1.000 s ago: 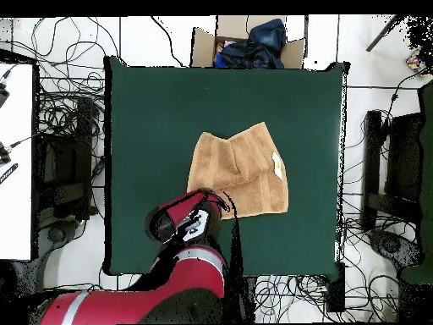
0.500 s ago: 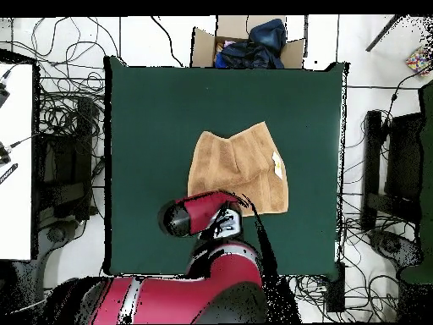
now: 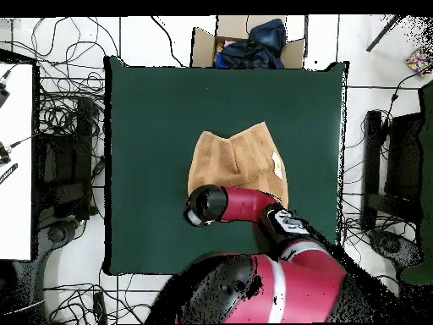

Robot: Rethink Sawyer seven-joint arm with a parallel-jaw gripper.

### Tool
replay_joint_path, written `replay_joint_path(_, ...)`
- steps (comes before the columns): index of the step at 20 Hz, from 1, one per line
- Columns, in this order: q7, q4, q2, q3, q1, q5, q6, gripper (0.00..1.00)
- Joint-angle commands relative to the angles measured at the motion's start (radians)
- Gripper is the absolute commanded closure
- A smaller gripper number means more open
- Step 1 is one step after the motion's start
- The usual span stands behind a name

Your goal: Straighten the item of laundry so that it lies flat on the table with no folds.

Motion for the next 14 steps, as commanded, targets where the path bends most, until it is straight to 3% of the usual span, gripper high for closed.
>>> replay_joint_path(1, -0.155, -0.054, 0.386, 0.253, -0.066, 0.010, -0.128, 0.00)
replay_joint_path(14, -0.062, 0.028, 0.450, 0.404, -0.140, 0.048, -0.163, 0.00)
